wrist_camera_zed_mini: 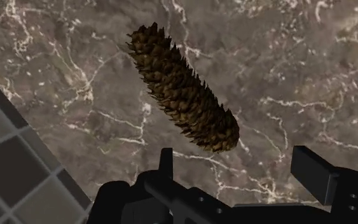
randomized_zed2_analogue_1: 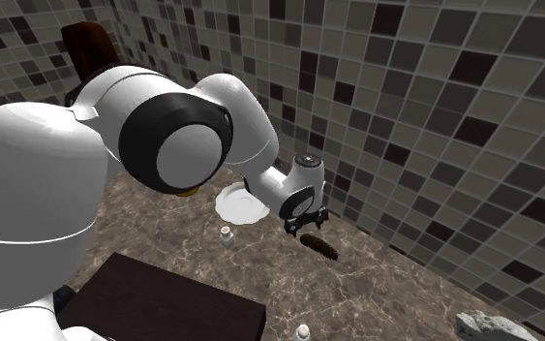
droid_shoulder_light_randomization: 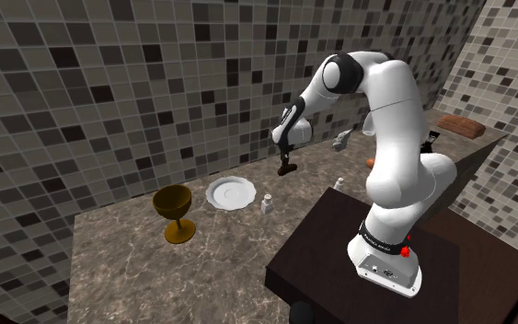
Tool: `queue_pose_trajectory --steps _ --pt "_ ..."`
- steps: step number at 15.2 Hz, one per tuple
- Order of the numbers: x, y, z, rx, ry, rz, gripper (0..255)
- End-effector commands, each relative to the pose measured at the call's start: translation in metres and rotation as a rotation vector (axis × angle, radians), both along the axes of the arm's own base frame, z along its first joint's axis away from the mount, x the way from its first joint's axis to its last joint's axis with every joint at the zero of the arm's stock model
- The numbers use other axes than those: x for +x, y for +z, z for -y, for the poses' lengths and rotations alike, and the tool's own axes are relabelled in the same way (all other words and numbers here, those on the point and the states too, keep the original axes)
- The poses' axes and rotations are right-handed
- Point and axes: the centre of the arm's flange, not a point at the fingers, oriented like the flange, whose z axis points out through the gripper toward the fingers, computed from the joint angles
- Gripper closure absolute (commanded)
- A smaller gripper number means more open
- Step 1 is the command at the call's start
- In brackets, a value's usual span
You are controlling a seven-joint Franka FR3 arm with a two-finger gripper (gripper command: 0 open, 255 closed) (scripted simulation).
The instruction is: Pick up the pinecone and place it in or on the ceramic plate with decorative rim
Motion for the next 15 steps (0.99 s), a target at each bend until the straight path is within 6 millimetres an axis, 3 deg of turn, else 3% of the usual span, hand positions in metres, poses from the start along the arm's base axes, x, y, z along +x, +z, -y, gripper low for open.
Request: queue_pose_trajectory --steps 1,4,11,15 --pt "-0.009 -0.011 0.025 0.0 0.245 -0.003 0" --pt "-0.009 -0.027 0.056 0.004 0.502 -0.007 0" --pt "-0.005 -0.067 0.056 0.004 0.502 -0.007 0" --pt "-0.005 -0.067 0.056 0.004 0.502 -0.007 0"
